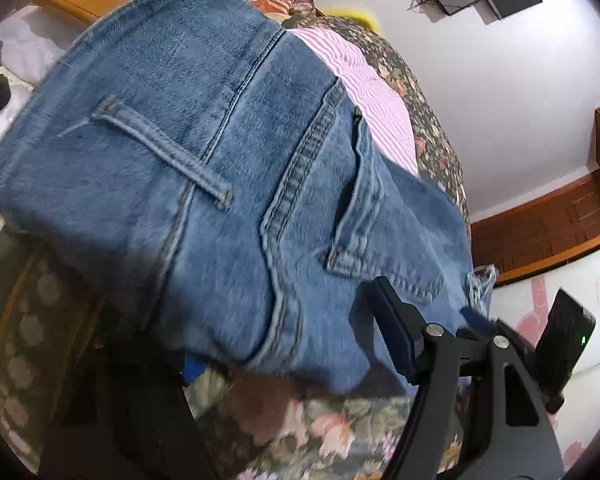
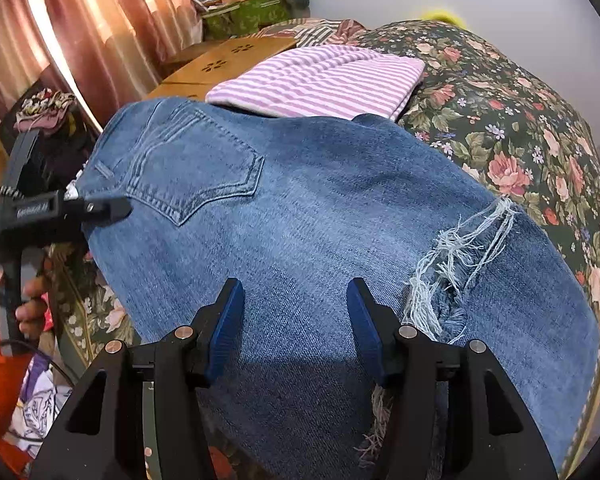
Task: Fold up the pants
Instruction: 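Grasp the jeans waistband with the left gripper and lift it up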
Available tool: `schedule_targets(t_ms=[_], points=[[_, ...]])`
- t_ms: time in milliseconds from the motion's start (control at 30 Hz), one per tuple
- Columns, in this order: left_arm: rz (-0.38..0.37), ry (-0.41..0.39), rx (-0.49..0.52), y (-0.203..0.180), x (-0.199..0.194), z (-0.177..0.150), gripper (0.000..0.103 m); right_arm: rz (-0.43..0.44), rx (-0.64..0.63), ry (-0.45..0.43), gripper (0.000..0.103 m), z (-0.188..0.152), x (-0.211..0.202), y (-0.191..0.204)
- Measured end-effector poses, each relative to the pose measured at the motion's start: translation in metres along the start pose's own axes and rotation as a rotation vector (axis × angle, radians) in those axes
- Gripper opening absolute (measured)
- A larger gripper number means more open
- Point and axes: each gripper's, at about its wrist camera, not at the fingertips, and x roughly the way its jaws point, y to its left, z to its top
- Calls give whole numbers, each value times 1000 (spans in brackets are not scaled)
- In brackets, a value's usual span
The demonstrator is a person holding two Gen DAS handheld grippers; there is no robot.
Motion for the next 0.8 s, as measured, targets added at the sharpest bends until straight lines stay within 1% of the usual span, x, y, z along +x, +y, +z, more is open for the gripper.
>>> schedule_targets(t_ms=[133,233,300,367,500,533,567,600,667,733,800], points=[[-19,-42,-46,4,8,7,71,15,-1,8,52,-1,0,-1],[-6,-69,-83,7,9,11,70,18,5,8,52,0,2,-2],[17,-94,-101,9,8,12,62,17,1,10,52,1,2,-2],[52,-111,-89,8,6,13,49,18,-1,11,52,2,2,-2],[114,-137,5,-7,3,8,37,38,28,3,51,4,0,-3],[141,-150,49,-15,1,7,34,53,41,-1,51,5,-2,-5],[181,-172,114,-27,-4,4,31,76,53,-10,51,6,-5,-5],[200,-184,145,-34,-5,4,30,93,62,-28,51,6,-11,-6],[255,-223,235,-53,-13,0,27,90,65,-64,51,6,-23,-5],[278,-248,294,-66,-22,-2,25,81,68,-105,51,7,-39,-8],[284,-267,334,-76,-32,-4,25,64,90,-147,51,6,-56,-17]])
